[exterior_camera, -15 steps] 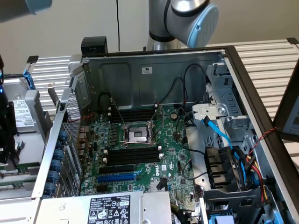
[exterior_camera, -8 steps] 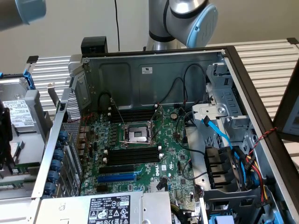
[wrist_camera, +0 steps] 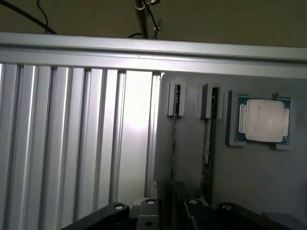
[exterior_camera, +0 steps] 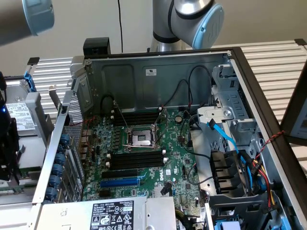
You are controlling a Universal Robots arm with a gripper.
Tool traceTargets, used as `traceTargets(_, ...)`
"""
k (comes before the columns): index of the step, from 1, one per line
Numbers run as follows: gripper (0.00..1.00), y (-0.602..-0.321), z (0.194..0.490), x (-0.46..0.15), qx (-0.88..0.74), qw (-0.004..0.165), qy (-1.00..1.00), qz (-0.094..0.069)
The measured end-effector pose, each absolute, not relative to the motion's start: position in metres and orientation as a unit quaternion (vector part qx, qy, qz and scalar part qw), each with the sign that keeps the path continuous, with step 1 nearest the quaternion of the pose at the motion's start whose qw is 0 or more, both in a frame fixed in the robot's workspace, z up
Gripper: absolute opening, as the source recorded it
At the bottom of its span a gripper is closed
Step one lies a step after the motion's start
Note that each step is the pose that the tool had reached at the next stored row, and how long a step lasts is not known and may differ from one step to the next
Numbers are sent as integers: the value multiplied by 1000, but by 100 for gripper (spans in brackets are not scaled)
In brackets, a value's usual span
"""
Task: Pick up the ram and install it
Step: 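Pick up the ram and move it above insertion slot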
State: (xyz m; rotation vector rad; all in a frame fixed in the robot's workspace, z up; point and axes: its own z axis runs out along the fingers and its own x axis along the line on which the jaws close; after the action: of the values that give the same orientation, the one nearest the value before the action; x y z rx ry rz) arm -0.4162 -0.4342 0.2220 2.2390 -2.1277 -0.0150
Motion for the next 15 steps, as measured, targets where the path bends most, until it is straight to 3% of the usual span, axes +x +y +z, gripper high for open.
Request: traceTargets(15,25,-431,204,-422,726,26,-687,-5)
